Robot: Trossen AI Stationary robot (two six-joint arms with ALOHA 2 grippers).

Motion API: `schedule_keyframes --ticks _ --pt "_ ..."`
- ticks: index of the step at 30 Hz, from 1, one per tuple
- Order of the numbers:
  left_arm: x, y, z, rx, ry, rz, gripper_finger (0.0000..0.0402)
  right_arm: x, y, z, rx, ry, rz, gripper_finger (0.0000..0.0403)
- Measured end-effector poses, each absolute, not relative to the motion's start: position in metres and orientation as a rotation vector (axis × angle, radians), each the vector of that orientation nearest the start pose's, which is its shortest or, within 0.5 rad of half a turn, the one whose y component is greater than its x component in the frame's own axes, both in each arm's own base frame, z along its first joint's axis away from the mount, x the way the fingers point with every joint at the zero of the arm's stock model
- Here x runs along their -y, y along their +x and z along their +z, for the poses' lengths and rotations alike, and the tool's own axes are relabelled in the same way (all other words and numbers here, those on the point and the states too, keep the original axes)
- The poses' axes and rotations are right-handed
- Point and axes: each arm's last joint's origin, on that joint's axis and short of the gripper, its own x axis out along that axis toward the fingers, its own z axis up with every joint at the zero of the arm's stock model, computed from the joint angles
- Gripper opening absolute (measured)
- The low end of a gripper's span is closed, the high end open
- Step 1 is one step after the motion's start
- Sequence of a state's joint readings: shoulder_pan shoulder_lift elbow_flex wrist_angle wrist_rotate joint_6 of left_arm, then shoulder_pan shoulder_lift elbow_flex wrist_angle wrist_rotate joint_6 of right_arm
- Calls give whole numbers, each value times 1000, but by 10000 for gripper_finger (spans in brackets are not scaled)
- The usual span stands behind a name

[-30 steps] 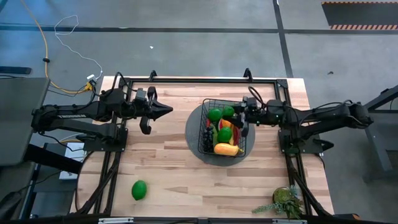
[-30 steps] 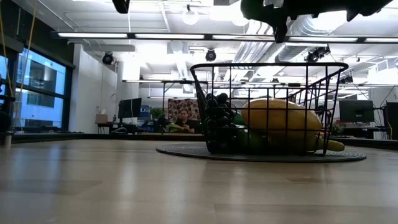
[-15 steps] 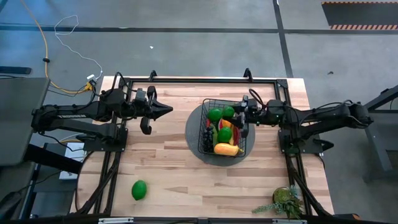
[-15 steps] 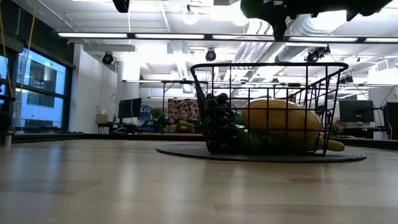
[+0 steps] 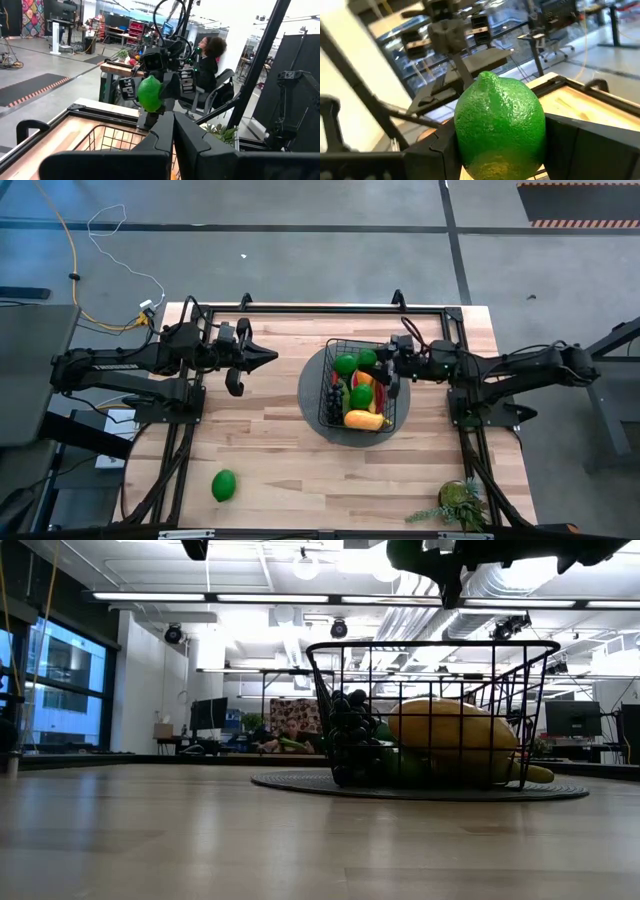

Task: Build produce basket
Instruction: Put the green lime into the black wire basket

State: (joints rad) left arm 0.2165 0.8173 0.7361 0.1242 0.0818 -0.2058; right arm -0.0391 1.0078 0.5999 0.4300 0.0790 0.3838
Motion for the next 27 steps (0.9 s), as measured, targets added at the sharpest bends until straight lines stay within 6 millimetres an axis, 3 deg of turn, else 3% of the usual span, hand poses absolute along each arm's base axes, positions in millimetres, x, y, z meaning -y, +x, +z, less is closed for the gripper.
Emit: schedule_keyframes --ticks 4,8,15,21,27 --pt "-37 181 340 56 -199 132 0 14 230 283 -5 454 -179 185" --pt "-38 181 340 58 -199 144 0 21 246 281 -221 489 -244 185" --pt "-38 181 340 55 -200 145 0 41 280 258 -561 429 -366 186" --pt "-38 181 336 19 -205 148 0 50 307 239 -665 386 -305 186" --pt "-38 181 335 1 -208 150 0 49 314 219 -759 445 -269 199"
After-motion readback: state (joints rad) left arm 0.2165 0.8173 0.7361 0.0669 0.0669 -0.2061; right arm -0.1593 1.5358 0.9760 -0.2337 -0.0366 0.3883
